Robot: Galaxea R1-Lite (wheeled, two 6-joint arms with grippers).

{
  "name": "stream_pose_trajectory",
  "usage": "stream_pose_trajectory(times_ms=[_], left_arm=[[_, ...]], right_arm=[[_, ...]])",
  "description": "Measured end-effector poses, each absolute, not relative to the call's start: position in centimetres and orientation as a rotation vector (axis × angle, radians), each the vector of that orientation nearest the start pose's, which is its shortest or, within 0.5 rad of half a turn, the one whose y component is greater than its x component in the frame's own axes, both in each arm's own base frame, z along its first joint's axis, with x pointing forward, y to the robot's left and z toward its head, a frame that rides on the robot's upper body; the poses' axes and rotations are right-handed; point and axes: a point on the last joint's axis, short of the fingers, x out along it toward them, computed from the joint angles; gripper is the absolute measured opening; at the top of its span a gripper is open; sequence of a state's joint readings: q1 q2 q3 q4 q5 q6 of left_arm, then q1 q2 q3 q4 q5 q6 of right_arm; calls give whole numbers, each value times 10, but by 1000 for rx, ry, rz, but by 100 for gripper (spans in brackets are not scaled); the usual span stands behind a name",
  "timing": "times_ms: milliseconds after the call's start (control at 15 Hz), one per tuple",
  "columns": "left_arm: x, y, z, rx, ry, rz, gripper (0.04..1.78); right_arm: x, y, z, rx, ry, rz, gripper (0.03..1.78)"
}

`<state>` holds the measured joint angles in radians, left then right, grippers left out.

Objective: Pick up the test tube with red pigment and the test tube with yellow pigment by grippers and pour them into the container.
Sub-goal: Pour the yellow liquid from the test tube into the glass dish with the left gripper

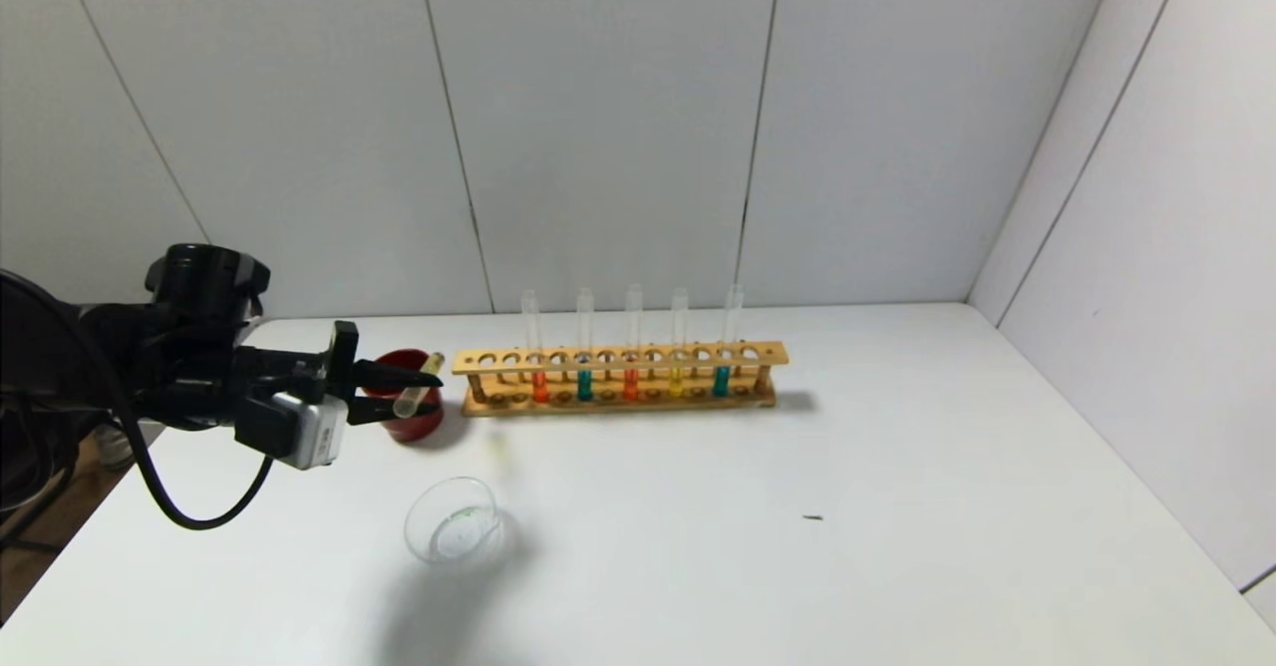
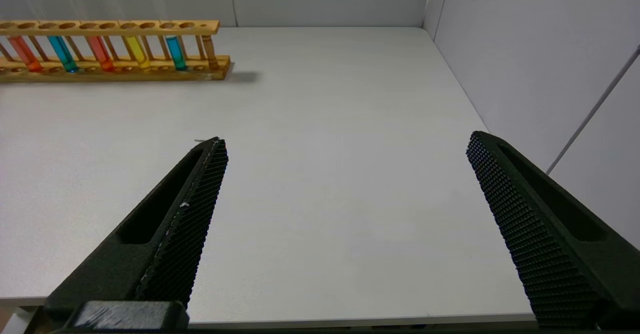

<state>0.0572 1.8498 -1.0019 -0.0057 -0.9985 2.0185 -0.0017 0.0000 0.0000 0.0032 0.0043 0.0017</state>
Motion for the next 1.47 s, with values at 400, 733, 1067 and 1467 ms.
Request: stream_pose_trajectory(times_ms=[400, 733, 1067, 1467], left_arm=[[317, -1, 133, 1432, -370, -1196, 31], [318, -1, 130, 1485, -369, -1196, 31], [318, -1, 129, 1548, -388, -1192, 31], [313, -3, 126, 1600, -409, -1203, 31]], right_arm=[[-23, 0, 75, 2, 3, 2, 175], [-23, 0, 75, 2, 3, 3, 175], [-23, 0, 75, 1, 3, 2, 175], [-23, 0, 75, 2, 3, 3, 175]])
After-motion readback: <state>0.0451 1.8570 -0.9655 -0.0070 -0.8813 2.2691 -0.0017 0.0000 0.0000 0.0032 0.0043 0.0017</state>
